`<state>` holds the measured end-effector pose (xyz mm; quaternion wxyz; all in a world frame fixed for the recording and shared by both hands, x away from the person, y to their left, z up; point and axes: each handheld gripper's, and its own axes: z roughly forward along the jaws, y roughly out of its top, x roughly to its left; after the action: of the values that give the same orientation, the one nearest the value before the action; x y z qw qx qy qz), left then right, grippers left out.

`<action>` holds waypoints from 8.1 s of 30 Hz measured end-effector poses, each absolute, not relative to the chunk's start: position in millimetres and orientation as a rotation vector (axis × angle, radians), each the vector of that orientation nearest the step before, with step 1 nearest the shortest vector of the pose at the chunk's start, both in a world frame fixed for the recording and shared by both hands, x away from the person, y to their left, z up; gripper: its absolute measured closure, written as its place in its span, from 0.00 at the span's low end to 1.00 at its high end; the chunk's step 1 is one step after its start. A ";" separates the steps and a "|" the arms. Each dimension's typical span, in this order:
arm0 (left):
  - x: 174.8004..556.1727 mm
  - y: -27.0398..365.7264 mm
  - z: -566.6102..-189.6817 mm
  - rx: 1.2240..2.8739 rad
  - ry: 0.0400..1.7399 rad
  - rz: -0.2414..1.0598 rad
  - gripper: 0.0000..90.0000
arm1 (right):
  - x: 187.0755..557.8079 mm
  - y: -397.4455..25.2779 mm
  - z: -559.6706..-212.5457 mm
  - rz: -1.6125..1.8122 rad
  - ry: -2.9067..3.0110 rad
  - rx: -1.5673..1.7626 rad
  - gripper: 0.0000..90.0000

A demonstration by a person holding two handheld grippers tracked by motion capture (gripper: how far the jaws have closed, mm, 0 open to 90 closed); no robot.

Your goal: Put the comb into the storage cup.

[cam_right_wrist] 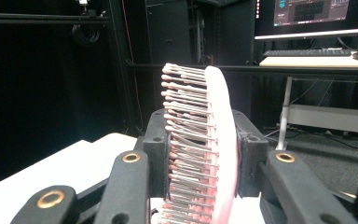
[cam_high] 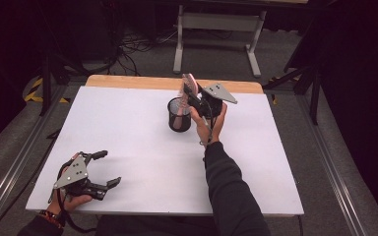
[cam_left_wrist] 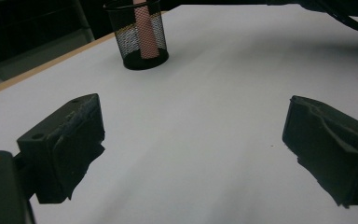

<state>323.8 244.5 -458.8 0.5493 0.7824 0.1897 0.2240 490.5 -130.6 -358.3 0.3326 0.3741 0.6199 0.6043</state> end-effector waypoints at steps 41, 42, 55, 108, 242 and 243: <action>324.6 245.2 -459.6 1.847 0.476 0.543 0.09 | 493.1 -155.9 -385.6 1.509 1.652 1.081 0.56; 324.8 245.0 -459.6 1.843 0.473 0.543 0.09 | 493.0 -157.7 -386.2 1.497 1.655 1.080 0.56; 324.8 244.7 -459.4 1.856 0.468 0.544 0.09 | 492.0 -159.1 -384.3 1.440 1.664 1.061 0.44; 325.1 242.9 -459.3 1.870 0.465 0.546 0.09 | 459.9 -166.0 -340.0 1.340 1.647 0.839 0.29; 327.8 236.5 -463.7 1.912 0.461 0.527 0.09 | 357.8 -194.9 -361.2 1.154 1.855 0.542 0.08; 327.8 236.5 -463.6 1.912 0.460 0.529 0.09 | 356.7 -195.5 -362.2 1.150 1.857 0.542 0.08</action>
<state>327.8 236.5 -463.6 0.5248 0.7992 0.1925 0.2211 356.7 -195.5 -362.2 0.4311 0.2174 0.7446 0.4610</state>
